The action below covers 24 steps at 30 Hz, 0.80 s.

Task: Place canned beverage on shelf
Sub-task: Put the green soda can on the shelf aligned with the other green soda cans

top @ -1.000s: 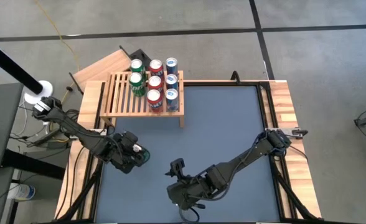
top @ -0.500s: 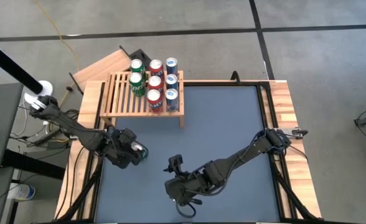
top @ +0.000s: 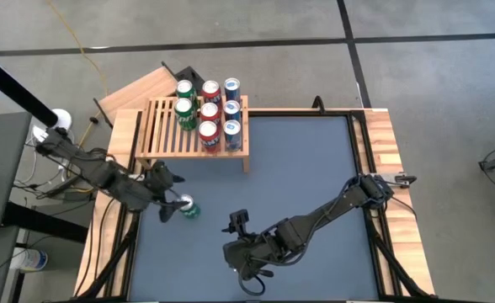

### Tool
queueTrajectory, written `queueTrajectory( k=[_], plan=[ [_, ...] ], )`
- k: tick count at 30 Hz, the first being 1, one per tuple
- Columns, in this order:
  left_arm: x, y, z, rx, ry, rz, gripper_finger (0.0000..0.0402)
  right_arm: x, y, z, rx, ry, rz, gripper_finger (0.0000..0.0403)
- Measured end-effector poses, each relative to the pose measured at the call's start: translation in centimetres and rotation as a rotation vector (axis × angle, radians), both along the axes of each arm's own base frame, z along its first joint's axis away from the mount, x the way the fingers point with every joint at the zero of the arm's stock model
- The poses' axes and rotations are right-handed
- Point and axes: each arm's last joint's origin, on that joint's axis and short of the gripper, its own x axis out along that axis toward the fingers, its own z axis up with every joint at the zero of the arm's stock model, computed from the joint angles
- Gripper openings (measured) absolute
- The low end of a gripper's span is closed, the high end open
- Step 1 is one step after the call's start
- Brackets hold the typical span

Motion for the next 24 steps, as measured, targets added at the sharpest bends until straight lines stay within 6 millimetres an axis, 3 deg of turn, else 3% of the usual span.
queueTrajectory(
  k=[9,12,18,24],
  plan=[
    [-2.2,-0.7,3.8,0.146,-0.328,-0.279,0.0374,-0.1,0.0,-0.1,0.078,-0.006,-0.073,0.0329],
    [-2.7,-1.2,3.0,0.165,-0.375,-0.384,0.0374,-0.1,0.0,0.0,0.099,-0.013,-0.094,0.0329],
    [-3.4,-2.2,-0.7,0.180,-0.371,-0.520,0.0374,-0.1,0.0,0.0,0.129,-0.018,-0.119,0.0329],
    [-4.5,-1.9,-1.6,0.162,-0.387,-0.555,0.0374,0.3,-0.5,0.1,0.137,-0.030,-0.135,0.0329]
  ],
)
